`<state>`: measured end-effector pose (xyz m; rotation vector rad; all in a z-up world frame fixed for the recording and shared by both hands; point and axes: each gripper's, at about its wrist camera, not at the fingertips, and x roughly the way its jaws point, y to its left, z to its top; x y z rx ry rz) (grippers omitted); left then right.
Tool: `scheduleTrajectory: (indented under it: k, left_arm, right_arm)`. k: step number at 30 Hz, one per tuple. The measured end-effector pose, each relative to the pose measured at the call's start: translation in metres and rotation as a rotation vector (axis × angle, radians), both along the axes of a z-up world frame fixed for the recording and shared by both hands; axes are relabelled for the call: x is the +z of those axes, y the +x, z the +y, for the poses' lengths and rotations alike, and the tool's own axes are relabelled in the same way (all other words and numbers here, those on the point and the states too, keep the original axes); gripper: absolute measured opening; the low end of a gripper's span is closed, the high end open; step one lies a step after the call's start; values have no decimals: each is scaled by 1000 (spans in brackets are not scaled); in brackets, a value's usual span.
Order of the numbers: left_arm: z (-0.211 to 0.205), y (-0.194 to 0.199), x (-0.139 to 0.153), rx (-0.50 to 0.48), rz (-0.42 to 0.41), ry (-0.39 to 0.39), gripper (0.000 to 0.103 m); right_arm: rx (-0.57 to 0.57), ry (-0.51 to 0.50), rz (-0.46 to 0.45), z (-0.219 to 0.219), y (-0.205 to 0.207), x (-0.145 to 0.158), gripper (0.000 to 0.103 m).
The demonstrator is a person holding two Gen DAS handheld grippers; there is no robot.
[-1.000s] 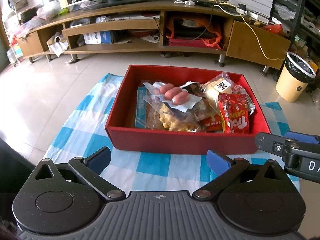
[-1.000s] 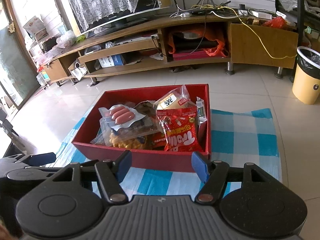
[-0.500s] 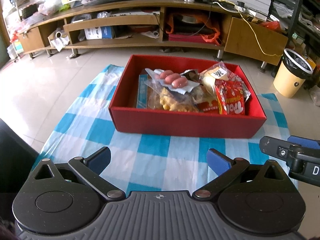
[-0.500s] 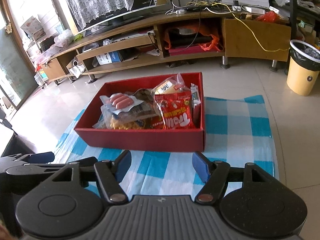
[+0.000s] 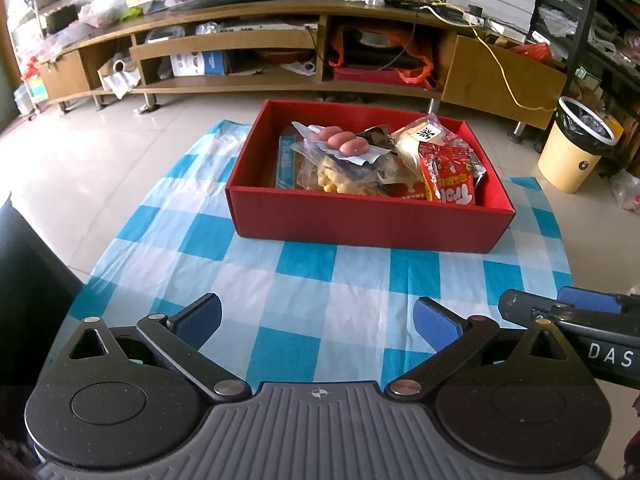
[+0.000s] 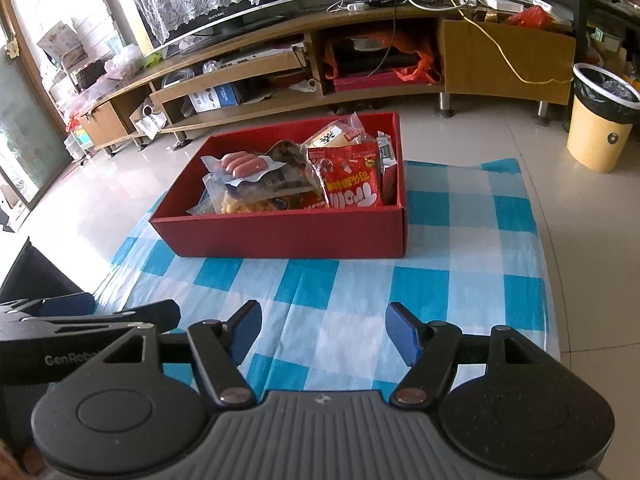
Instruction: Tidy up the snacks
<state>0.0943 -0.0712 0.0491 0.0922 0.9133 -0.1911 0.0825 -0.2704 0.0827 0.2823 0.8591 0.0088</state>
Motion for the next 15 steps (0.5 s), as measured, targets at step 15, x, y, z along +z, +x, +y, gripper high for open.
scheduleTrajectory:
  k: [15]
  left_arm:
    - [0,-13,-3,-10,-17,37,103]
  right_arm:
    - [8,18,4,4,-12,-1,68]
